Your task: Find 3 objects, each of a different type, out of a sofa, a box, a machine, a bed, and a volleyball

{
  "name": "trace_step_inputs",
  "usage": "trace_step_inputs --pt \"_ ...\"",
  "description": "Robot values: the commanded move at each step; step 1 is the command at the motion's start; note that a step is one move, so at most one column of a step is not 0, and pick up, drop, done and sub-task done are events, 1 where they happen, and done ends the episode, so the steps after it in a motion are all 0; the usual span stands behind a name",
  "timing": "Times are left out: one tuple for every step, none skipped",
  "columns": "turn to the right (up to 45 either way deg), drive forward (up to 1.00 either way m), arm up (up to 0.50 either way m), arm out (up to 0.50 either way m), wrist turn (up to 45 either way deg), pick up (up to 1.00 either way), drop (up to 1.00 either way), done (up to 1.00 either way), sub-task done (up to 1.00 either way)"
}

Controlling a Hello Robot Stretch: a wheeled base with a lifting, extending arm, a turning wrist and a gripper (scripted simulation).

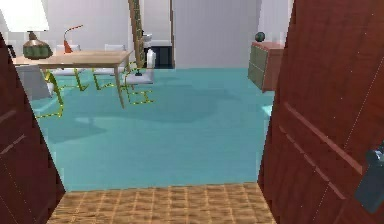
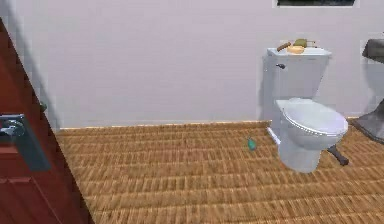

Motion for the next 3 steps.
trace_step_inputs --pt "0.0 1.0 0.0 0.0 0.0 0.0 0.0 0.0 0.0" --pt "0.0 0.65 0.0 0.0 0.0 0.0 0.0 0.0 0.0" --pt "18.0 0.0 0.0 0.0 0.0 0.0 0.0 0.0 0.0"
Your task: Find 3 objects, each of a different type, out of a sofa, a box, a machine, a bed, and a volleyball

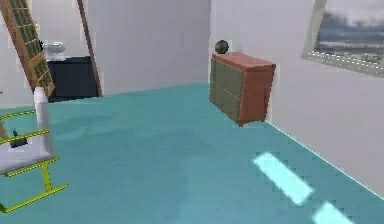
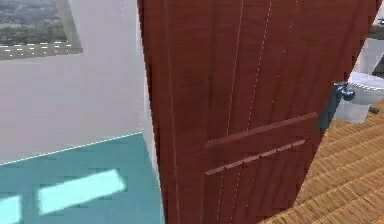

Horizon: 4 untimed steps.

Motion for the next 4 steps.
trace_step_inputs --pt "0.0 1.0 0.0 0.0 0.0 0.0 0.0 0.0 0.0" --pt "0.0 1.0 0.0 0.0 0.0 0.0 0.0 0.0 0.0" --pt "0.0 0.4 0.0 0.0 0.0 0.0 0.0 0.0 0.0" --pt "27.0 0.0 0.0 0.0 0.0 0.0 0.0 0.0 0.0"
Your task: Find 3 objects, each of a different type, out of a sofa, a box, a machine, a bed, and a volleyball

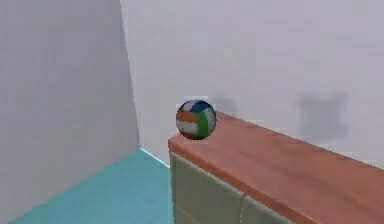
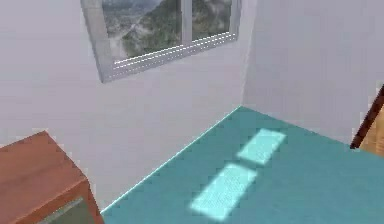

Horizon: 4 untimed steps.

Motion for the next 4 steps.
trace_step_inputs --pt "0.0 0.0 0.0 0.0 0.0 0.0 0.0 0.0 1.0" --pt "45.0 0.0 0.0 0.0 0.0 0.0 0.0 0.0 0.0" --pt "45.0 0.0 0.0 0.0 0.0 0.0 0.0 0.0 0.0" --pt "45.0 0.0 0.0 0.0 0.0 0.0 0.0 0.0 0.0"
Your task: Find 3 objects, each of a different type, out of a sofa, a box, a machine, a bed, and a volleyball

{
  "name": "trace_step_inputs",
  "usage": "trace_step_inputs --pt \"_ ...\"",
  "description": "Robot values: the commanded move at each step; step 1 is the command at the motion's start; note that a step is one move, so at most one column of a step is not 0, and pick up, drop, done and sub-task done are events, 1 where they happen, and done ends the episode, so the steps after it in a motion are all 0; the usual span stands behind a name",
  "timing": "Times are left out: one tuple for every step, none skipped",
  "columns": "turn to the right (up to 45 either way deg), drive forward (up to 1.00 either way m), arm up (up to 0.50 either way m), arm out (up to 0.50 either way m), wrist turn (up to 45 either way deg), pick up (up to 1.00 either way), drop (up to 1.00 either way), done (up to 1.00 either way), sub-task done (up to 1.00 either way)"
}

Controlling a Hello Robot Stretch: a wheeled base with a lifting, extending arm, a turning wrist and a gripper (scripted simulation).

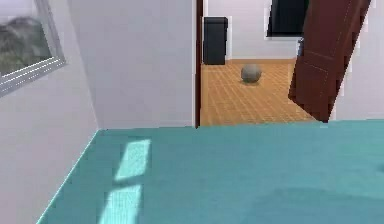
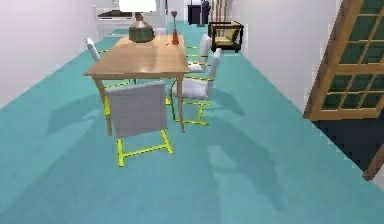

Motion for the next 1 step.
trace_step_inputs --pt "42.0 0.0 0.0 0.0 0.0 0.0 0.0 0.0 0.0"
